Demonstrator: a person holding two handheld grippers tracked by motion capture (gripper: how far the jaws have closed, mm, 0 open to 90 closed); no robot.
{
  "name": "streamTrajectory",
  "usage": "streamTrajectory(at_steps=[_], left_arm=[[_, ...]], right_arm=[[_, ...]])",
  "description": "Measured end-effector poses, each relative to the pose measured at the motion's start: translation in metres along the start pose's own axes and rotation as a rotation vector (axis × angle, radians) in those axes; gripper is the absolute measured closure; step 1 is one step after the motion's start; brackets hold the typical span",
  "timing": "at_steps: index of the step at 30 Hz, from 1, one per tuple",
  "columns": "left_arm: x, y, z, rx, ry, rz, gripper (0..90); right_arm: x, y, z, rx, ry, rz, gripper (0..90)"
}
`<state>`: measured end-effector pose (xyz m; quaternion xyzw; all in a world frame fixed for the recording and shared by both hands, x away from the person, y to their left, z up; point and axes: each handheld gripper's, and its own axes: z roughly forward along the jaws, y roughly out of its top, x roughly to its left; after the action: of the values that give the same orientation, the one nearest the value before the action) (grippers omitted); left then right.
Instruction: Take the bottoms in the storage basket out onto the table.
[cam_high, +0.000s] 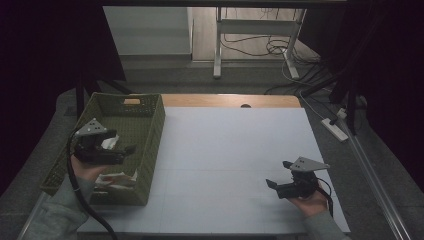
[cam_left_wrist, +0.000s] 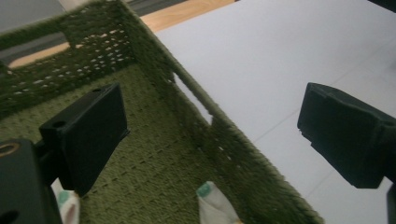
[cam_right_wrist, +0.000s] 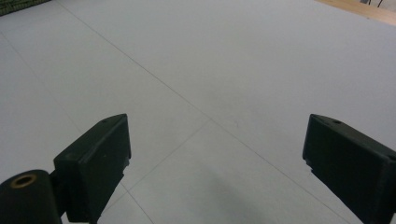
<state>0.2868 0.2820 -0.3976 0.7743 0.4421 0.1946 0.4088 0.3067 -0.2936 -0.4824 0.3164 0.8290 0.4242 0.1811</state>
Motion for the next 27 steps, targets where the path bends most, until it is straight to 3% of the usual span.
streamTrajectory(at_steps=[8,27], left_arm=[[0.014,0.003,-0.005,0.026,0.040,-0.005,8.0],[0.044,-0.009,-0.012,0.086,0.115,-0.051,7.8]], right_arm=[[0.000,0.000,0.001,0.008,0.001,-0.002,7.9],[0.000,-0.001,0.004,0.024,0.005,0.002,7.9]])
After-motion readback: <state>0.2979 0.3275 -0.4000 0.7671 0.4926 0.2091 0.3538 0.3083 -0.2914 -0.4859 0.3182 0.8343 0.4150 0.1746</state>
